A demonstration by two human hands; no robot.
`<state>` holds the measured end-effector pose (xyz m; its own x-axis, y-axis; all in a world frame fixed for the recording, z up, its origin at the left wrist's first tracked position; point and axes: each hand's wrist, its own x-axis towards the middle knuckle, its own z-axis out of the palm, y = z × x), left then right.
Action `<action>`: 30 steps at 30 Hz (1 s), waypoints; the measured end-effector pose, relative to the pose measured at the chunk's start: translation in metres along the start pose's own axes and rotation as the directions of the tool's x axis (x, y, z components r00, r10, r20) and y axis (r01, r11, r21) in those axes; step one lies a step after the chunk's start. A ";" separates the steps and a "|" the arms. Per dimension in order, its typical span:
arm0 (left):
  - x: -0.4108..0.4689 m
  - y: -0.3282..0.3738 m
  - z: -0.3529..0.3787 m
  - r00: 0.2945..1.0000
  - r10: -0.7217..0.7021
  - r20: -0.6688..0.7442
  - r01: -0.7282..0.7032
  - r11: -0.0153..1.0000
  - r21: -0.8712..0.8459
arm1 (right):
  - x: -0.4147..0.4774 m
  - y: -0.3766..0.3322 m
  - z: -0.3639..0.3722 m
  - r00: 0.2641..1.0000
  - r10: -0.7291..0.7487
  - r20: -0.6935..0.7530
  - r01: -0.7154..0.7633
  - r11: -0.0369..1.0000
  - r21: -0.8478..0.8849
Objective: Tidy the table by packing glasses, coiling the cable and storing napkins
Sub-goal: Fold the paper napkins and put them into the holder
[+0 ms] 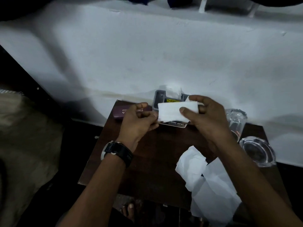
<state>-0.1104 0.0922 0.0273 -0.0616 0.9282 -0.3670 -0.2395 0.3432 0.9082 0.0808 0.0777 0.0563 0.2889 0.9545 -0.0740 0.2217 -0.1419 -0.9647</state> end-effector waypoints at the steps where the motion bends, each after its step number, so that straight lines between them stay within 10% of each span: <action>1: 0.003 -0.001 -0.003 0.998 0.039 -0.046 -0.037 0.998 0.048 | 0.004 -0.004 0.001 0.999 -0.034 -0.015 0.033 0.998 -0.059; 14: 0.015 -0.011 -0.014 0.979 0.171 -0.108 -0.116 0.912 0.393 | 0.046 -0.028 0.066 0.984 -0.162 0.074 0.175 0.795 -0.580; 30: 0.015 -0.016 -0.009 0.986 0.153 -0.064 -0.107 0.883 0.457 | 0.041 -0.014 0.062 0.981 -0.162 0.107 0.194 0.846 -0.496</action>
<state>-0.1162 0.0995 0.0058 -0.1592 0.9586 -0.2362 0.2377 0.2694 0.9332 0.0311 0.1348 0.0512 0.1477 0.9874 0.0569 0.7055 -0.0649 -0.7057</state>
